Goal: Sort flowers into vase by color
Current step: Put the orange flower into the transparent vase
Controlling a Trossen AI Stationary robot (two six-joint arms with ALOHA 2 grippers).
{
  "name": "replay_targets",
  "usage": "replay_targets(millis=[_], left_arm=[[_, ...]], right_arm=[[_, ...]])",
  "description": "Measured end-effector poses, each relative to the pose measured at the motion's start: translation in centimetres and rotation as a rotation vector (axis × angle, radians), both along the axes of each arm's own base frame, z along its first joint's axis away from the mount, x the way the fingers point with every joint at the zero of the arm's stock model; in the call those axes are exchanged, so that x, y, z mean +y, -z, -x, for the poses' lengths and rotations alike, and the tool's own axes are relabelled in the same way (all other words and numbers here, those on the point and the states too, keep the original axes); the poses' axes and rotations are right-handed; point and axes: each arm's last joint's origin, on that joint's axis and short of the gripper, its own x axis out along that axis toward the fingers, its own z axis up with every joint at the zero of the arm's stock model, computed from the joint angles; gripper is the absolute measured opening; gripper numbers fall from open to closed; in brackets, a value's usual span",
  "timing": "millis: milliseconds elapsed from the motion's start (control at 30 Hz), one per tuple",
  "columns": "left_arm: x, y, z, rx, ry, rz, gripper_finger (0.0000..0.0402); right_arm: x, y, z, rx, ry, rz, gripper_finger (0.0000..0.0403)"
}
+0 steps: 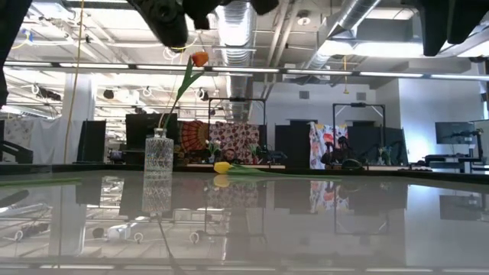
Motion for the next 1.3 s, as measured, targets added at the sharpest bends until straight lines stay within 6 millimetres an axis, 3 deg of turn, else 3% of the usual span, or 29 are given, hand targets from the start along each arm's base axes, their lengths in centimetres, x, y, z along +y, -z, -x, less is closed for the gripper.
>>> replay_targets(millis=[167, 333, 600, 767, 867, 1033, 1200, 1300], left_arm=[[1.1, -2.6, 0.0, -0.096, 0.088, 0.094, 0.0000], [3.8, -4.5, 0.6, -0.228, 0.091, 0.314, 0.0000], [7.8, -4.6, 1.9, -0.418, 0.108, 0.628, 0.0000], [8.4, -4.5, 2.3, -0.449, 0.129, 0.676, 0.0000], [7.4, -4.7, 2.1, -0.378, 0.109, 0.565, 0.0000], [5.9, -5.3, 1.9, -0.208, -0.016, 0.143, 0.0000], [4.7, -5.5, 1.9, -0.107, 0.084, -0.294, 0.0000], [4.0, -4.4, 1.7, -0.016, 0.237, -0.428, 0.0000]], right_arm=[[0.0, 0.0, 0.0, 0.001, -0.001, 0.000, 0.0276], [0.0, 0.0, 0.0, 0.002, -0.001, -0.002, 0.0276], [0.0, 0.0, 0.0, 0.002, -0.001, -0.002, 0.0276], [-0.1, 0.0, 0.0, 0.001, 0.000, 0.001, 0.0276], [-0.4, 0.0, -0.3, 0.000, 0.007, 0.006, 0.0276], [-1.2, -0.1, -0.7, -0.050, -0.042, 0.128, 0.0276], [-2.0, -0.3, -1.2, -0.091, -0.114, 0.271, 0.0276], [-2.8, -0.4, -1.7, -0.095, -0.157, 0.347, 0.0276]])
